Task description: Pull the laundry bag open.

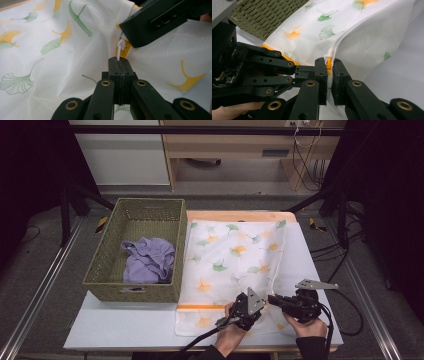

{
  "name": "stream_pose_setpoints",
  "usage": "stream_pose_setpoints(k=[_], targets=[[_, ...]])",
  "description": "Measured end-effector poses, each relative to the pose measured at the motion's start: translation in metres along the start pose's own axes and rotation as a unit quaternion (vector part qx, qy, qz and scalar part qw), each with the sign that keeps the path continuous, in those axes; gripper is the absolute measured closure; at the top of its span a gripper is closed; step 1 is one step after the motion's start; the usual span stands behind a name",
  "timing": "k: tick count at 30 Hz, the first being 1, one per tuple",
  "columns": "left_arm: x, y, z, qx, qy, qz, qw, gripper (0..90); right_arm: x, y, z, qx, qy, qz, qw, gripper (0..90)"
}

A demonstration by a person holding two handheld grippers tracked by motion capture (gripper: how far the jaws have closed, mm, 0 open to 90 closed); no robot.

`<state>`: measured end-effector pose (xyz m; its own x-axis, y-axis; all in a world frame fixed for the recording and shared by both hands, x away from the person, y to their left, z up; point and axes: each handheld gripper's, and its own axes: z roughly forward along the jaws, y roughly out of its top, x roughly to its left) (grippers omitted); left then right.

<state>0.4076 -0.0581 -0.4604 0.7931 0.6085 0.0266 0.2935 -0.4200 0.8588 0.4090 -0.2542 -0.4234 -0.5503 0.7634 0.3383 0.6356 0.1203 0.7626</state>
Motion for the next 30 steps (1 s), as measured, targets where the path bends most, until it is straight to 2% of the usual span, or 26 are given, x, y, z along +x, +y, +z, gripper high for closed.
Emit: stream_pose_setpoints(k=[9, 13, 17, 20, 30], targets=[[0.0018, 0.0003, 0.0000, -0.011, -0.014, -0.003, 0.9998, 87.2, 0.0014, 0.0005, -0.0016, 0.000, 0.006, 0.004, 1.0000, 84.8], [0.0017, 0.0020, 0.0009, -0.009, -0.011, 0.000, 0.9999, 83.3, 0.0012, 0.0003, -0.0009, -0.001, 0.007, 0.000, 1.0000, 84.8], [0.0019, 0.0028, 0.0008, -0.012, -0.009, 0.002, 0.9999, 83.3, 0.0013, 0.0004, -0.0010, 0.001, 0.008, 0.002, 1.0000, 84.8], [0.0012, 0.0036, 0.0005, -0.010, -0.010, 0.004, 0.9999, 88.1, 0.0007, 0.0002, -0.0003, 0.000, 0.009, 0.002, 1.0000, 84.8], [-0.0017, 0.0025, -0.0008, -0.003, 0.004, 0.008, 1.0000, 88.8, 0.0006, -0.0001, 0.0006, 0.001, 0.003, 0.001, 1.0000, 84.6]])
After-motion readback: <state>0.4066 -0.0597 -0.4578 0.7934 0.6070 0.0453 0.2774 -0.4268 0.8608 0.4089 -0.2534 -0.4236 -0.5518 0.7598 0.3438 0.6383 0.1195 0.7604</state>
